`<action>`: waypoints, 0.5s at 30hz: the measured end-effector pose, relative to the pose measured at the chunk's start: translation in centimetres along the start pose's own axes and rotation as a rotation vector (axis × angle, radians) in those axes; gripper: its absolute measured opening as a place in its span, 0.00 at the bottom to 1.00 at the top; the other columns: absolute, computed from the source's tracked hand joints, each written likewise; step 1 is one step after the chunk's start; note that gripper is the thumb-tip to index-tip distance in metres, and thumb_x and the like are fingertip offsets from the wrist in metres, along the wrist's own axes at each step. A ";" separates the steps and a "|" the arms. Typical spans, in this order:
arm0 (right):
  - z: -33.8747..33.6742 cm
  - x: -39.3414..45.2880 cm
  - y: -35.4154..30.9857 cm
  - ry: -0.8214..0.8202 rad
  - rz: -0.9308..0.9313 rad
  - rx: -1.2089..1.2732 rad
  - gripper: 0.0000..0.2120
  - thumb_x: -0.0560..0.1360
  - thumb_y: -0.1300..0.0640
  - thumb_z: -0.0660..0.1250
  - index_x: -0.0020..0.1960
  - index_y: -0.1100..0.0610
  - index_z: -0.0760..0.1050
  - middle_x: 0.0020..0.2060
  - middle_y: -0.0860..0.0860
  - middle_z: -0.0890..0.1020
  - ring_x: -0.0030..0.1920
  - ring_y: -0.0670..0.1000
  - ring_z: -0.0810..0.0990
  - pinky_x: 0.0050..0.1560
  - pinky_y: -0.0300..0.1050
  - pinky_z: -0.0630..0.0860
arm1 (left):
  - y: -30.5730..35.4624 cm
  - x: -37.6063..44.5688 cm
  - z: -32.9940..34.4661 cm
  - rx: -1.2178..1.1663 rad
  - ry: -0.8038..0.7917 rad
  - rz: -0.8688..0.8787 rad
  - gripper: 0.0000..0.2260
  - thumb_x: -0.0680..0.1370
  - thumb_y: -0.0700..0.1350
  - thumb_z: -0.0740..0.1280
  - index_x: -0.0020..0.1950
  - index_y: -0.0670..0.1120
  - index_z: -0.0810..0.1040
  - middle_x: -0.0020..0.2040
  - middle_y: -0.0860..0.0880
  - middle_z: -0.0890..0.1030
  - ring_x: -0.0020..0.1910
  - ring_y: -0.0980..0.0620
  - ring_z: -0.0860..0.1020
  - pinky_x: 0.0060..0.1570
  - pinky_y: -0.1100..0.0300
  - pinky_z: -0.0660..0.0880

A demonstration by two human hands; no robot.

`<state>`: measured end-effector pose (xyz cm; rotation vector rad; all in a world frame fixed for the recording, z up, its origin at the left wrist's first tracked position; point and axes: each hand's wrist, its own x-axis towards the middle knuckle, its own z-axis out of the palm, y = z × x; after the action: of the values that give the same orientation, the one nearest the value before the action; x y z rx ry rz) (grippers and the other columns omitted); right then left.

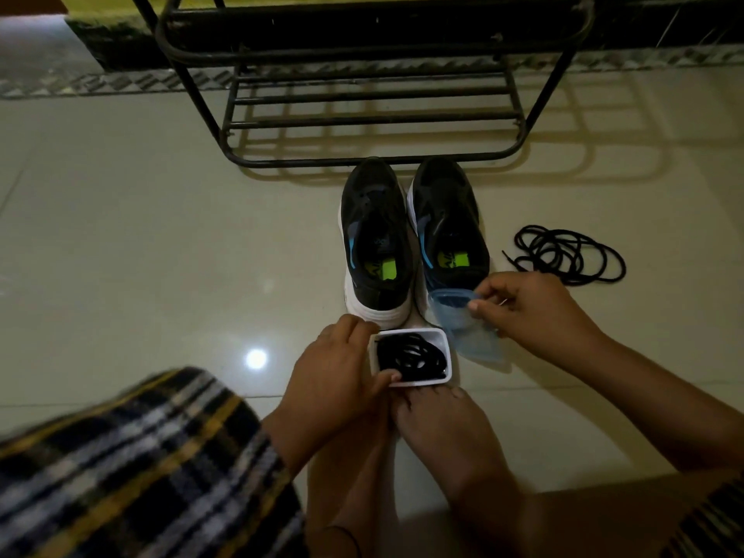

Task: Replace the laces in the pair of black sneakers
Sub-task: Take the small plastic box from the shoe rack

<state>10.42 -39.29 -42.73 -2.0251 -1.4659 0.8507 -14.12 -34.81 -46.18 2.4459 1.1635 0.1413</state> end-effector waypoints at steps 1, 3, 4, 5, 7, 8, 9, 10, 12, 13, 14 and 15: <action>0.1 0.0 -0.1 -0.016 0.004 -0.001 0.02 0.73 0.58 0.71 0.42 0.54 0.79 0.33 0.48 0.80 0.37 0.47 0.81 0.43 0.49 0.80 | 0.5 0.4 -0.2 0.028 -0.006 0.051 0.24 0.74 0.58 0.65 0.67 0.50 0.69 0.62 0.50 0.72 0.59 0.49 0.72 0.54 0.57 0.72; 0.2 0.0 -0.3 -0.057 0.002 -0.023 0.03 0.73 0.59 0.70 0.41 0.54 0.79 0.32 0.48 0.80 0.36 0.48 0.80 0.43 0.49 0.80 | 1.3 1.4 0.0 0.145 -0.083 0.214 0.23 0.71 0.48 0.72 0.65 0.47 0.73 0.60 0.48 0.76 0.54 0.46 0.77 0.47 0.55 0.76; 0.2 0.0 -0.5 -0.071 -0.004 -0.035 0.03 0.73 0.59 0.70 0.41 0.54 0.78 0.32 0.48 0.80 0.35 0.48 0.80 0.42 0.48 0.80 | 1.4 1.9 0.3 0.187 -0.092 0.298 0.24 0.67 0.45 0.75 0.62 0.46 0.76 0.56 0.46 0.78 0.48 0.45 0.79 0.41 0.55 0.78; 0.3 -0.1 -0.5 -0.079 -0.008 -0.042 0.03 0.73 0.59 0.70 0.41 0.54 0.78 0.32 0.49 0.80 0.35 0.47 0.80 0.42 0.48 0.80 | 1.4 2.1 0.7 0.220 -0.118 0.346 0.25 0.63 0.42 0.76 0.60 0.45 0.78 0.52 0.45 0.80 0.43 0.44 0.80 0.35 0.55 0.78; 0.2 -0.2 -0.5 -0.086 -0.009 -0.049 0.02 0.73 0.58 0.70 0.41 0.55 0.78 0.33 0.49 0.80 0.35 0.47 0.80 0.41 0.46 0.79 | 2.0 2.6 0.7 0.243 -0.187 0.368 0.25 0.66 0.40 0.74 0.62 0.44 0.77 0.55 0.44 0.78 0.45 0.42 0.80 0.35 0.52 0.79; 0.2 -0.2 -0.5 -0.090 -0.007 -0.050 0.02 0.73 0.58 0.69 0.42 0.55 0.78 0.33 0.49 0.81 0.36 0.47 0.80 0.41 0.46 0.79 | 2.3 3.0 0.5 0.249 -0.192 0.358 0.25 0.68 0.40 0.73 0.65 0.44 0.74 0.59 0.44 0.77 0.49 0.41 0.79 0.39 0.51 0.78; 0.2 -0.3 -0.4 -0.092 -0.002 -0.048 0.02 0.74 0.58 0.69 0.42 0.55 0.78 0.33 0.49 0.81 0.35 0.47 0.80 0.40 0.45 0.79 | 2.2 3.3 0.5 0.276 -0.194 0.353 0.26 0.70 0.42 0.72 0.68 0.45 0.72 0.61 0.45 0.75 0.52 0.41 0.78 0.42 0.50 0.77; 0.2 -0.3 -0.2 -0.093 0.003 -0.047 0.02 0.74 0.58 0.69 0.42 0.55 0.78 0.33 0.49 0.81 0.35 0.47 0.81 0.39 0.44 0.79 | 2.2 3.5 0.5 0.301 -0.186 0.361 0.27 0.70 0.44 0.73 0.68 0.46 0.72 0.61 0.45 0.75 0.52 0.42 0.77 0.42 0.51 0.77; 0.2 -0.3 0.2 -0.092 0.015 -0.055 0.02 0.74 0.59 0.68 0.43 0.55 0.79 0.33 0.48 0.80 0.34 0.45 0.80 0.38 0.43 0.79 | 2.1 3.9 0.3 0.382 -0.207 0.414 0.27 0.61 0.47 0.78 0.59 0.48 0.79 0.53 0.46 0.79 0.42 0.45 0.79 0.33 0.56 0.77; 0.2 -0.2 0.4 -0.095 0.021 -0.061 0.02 0.75 0.59 0.68 0.43 0.56 0.79 0.33 0.48 0.80 0.33 0.44 0.80 0.37 0.42 0.79 | 1.7 4.0 0.8 0.425 -0.205 0.404 0.26 0.57 0.49 0.80 0.55 0.49 0.82 0.49 0.46 0.80 0.38 0.46 0.79 0.30 0.58 0.76; 0.2 -0.2 0.6 -0.100 0.024 -0.071 0.02 0.75 0.59 0.67 0.44 0.56 0.79 0.34 0.49 0.80 0.33 0.44 0.80 0.37 0.43 0.79 | 1.4 4.0 1.1 0.446 -0.194 0.394 0.25 0.56 0.51 0.80 0.51 0.51 0.83 0.48 0.47 0.80 0.36 0.48 0.79 0.29 0.59 0.75; 0.2 -0.2 0.8 -0.108 0.024 -0.084 0.03 0.75 0.59 0.67 0.44 0.56 0.79 0.35 0.49 0.81 0.34 0.44 0.79 0.38 0.44 0.79 | 1.4 3.9 1.2 0.457 -0.193 0.391 0.22 0.57 0.52 0.79 0.50 0.52 0.83 0.49 0.47 0.80 0.37 0.48 0.78 0.30 0.59 0.74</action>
<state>10.76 -39.68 -43.42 -2.0910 -1.5628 0.9352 -10.30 -33.01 -47.03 2.9845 0.6767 -0.2714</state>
